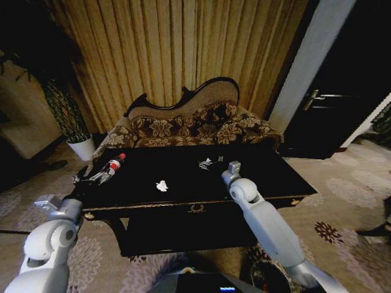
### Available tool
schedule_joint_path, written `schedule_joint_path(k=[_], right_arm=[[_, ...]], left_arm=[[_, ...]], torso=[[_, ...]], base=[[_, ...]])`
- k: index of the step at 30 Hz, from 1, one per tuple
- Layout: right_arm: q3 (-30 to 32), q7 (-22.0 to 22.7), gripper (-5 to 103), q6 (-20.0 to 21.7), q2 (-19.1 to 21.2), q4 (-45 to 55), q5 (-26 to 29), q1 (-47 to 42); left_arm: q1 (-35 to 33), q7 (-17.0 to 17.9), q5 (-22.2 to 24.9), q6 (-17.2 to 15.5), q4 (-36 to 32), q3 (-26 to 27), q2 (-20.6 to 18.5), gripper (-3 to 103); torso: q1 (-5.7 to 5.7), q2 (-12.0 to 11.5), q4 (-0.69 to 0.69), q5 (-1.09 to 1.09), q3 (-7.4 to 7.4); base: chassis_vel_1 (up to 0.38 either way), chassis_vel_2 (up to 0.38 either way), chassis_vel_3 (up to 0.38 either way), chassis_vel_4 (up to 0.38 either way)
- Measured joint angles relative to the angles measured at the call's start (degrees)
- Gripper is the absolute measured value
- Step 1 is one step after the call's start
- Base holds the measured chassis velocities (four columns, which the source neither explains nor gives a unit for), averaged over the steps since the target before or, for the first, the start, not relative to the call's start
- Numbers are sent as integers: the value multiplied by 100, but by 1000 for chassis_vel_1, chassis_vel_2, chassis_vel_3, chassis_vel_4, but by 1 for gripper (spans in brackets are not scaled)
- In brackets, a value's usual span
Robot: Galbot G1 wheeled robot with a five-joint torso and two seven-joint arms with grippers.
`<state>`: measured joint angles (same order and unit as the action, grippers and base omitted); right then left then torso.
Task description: Move to the front of the table and place the trash on the table into the trash bin.
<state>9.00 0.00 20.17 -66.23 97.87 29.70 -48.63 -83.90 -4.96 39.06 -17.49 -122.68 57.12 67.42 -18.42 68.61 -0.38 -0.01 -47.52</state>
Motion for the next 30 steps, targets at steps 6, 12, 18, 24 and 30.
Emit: schedule_joint_path(k=[6,12,18,24,30], right_arm=[[23,0,100,0,2,-148,-82,17],[116,0,91,-10,61,-141,-161,-69],[153,0,70,-24,90,-135,-210,-132],[160,0,48,-39,117,-92,-223,-194],[186,0,33,-49,137,-63,-225,-239]], left_arm=[[12,2,3,0,29,5,-24,100],[62,-2,16,0,89,-23,-53,100],[65,-16,20,7,123,-37,-55,100],[55,-23,28,34,149,-25,-66,100],[62,-25,39,52,154,-8,-86,100]], torso=[[0,0,0,0,0],[0,0,0,0,0],[0,0,0,0,0],[0,0,0,0,0],[0,0,0,0,0]], base=[[0,0,0,0],[0,0,0,0],[0,0,0,0],[0,0,0,0],[0,0,0,0]])
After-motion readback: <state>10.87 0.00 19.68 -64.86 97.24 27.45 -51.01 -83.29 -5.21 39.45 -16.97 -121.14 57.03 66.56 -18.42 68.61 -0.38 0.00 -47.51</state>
